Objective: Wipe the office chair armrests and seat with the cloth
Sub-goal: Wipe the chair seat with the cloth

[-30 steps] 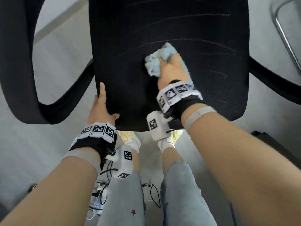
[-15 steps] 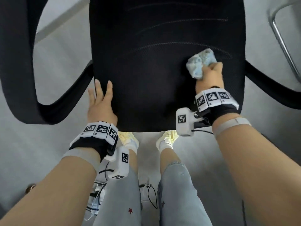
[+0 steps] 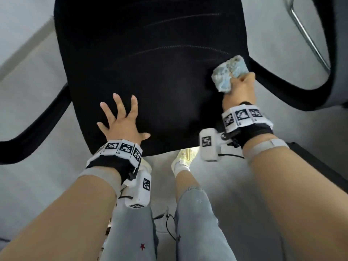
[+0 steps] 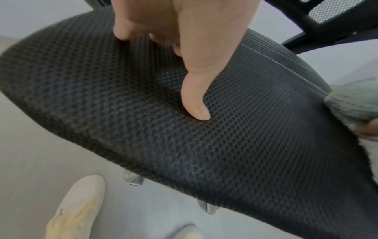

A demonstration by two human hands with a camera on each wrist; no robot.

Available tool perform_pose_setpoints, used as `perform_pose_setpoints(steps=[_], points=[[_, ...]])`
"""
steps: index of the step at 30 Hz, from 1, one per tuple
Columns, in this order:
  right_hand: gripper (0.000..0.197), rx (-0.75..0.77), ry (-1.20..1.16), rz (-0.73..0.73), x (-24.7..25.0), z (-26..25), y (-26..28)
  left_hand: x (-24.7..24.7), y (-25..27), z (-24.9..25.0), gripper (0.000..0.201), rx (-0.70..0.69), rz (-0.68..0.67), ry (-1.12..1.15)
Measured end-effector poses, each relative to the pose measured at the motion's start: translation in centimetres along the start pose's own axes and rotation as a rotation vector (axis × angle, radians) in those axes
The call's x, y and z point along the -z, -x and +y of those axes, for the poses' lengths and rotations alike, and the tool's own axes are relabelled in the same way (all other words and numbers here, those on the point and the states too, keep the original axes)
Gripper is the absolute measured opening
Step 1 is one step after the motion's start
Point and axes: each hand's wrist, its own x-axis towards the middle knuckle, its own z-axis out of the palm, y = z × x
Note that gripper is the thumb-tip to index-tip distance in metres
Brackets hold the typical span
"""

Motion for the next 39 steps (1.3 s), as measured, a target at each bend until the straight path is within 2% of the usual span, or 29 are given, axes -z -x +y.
perform_pose_setpoints(steps=[3,4,5,6,7,8,10,11,12,13,14,16,17,18,19,20,21,22,24,26,28,30,31,33,34,35,36,38,39], points=[[0.044,0.164,0.155,-0.326,-3.0,-1.0,3.7,0.2,0.0,0.6,0.108,0.04,-0.002,0.017],[0.041,0.245,0.179,-0.437,-4.4,-1.1,5.4,0.3,0.1,0.7,0.108,0.05,-0.006,0.02],[0.025,0.303,0.227,-0.527,-5.7,-0.8,7.0,0.4,0.1,0.7,0.108,0.057,-0.013,0.017],[0.005,0.37,0.233,-0.517,-5.7,-0.7,8.1,0.5,0.1,0.7,0.109,0.059,-0.022,0.012],[0.025,0.351,0.226,-0.507,-5.9,0.2,8.0,0.5,0.1,0.7,0.11,0.059,-0.033,0.007],[0.035,0.394,0.233,-0.503,-4.9,0.4,7.9,0.6,0.1,0.6,0.11,0.058,-0.044,0.003],[0.038,0.308,0.152,-0.456,-2.9,1.3,6.1,0.7,0.0,0.6,0.11,0.061,-0.062,0.004],[0.038,0.211,0.149,-0.367,-1.3,1.5,4.7,0.7,0.1,0.7,0.11,0.064,-0.065,0.01],[0.034,0.196,0.121,-0.202,-0.2,2.0,3.3,0.6,0.1,0.8,0.11,0.068,-0.064,0.019],[0.031,0.076,0.078,-0.127,0.3,2.5,2.4,0.5,0.2,0.9,0.11,0.072,-0.058,0.03],[0.027,0.07,0.126,-0.026,0.6,2.6,1.8,0.4,0.3,1.0,0.109,0.077,-0.052,0.04],[0.008,0.031,0.176,-0.025,0.1,1.9,2.8,0.1,0.4,1.2,0.108,0.078,-0.032,0.051],[0.006,-0.005,0.107,-0.092,-0.7,1.3,3.5,0.0,0.5,1.2,0.108,0.075,-0.022,0.055],[0.02,0.022,-0.004,-0.162,-2.3,0.8,4.7,-0.1,0.5,1.2,0.107,0.073,-0.014,0.063],[0.031,0.08,-0.051,-0.307,-4.2,-0.5,6.2,-0.1,0.5,1.1,0.107,0.072,-0.011,0.074],[0.032,0.139,-0.053,-0.439,-6.0,-1.3,7.7,0.0,0.5,1.0,0.107,0.069,-0.014,0.087],[0.019,0.128,-0.029,-0.54,-7.4,-1.8,8.5,0.1,0.4,0.8,0.107,0.065,-0.019,0.101],[0.01,0.192,-0.005,-0.573,-7.4,-2.7,8.7,0.2,0.4,0.5,0.108,0.057,-0.025,0.116],[0.037,0.254,0.038,-0.609,-6.4,-3.1,6.9,0.6,0.3,-0.2,0.113,0.056,-0.017,0.176],[0.044,0.149,0.048,-0.523,-3.9,-2.8,3.5,1.6,-0.1,-1.0,0.119,0.14,0.043,0.295],[0.028,0.091,-0.033,-0.254,-0.8,-2.3,-0.5,2.8,-1.1,-1.5,0.127,0.327,0.078,0.445],[0.01,0.001,0.043,-0.012,1.0,-2.5,-3.9,3.9,-2.0,-1.1,0.136,0.475,0.047,0.52],[0.007,-0.037,0.079,0.021,1.1,-2.8,-5.1,4.4,-2.2,-0.6,0.139,0.519,0.039,0.529],[0.028,-0.015,0.173,-0.014,0.0,-4.4,-5.6,5.1,-2.6,0.9,0.141,0.558,0.035,0.551],[0.037,0.009,0.168,-0.074,-1.7,-5.8,-4.8,5.5,-2.8,1.7,0.143,0.571,0.028,0.568],[0.041,0.138,0.213,-0.166,-3.4,-6.9,-3.7,5.5,-3.5,2.6,0.145,0.58,0.02,0.57],[0.038,0.263,0.224,-0.308,-5.4,-7.6,-2.6,6.1,-3.8,3.3,0.148,0.589,0.015,0.568],[0.008,0.531,0.348,-0.412,-7.3,-8.8,-1.0,6.9,-4.5,4.6,0.148,0.596,0.023,0.571],[0.017,0.582,0.303,-0.451,-7.6,-8.8,-1.4,7.2,-4.6,4.9,0.144,0.582,0.012,0.589]])
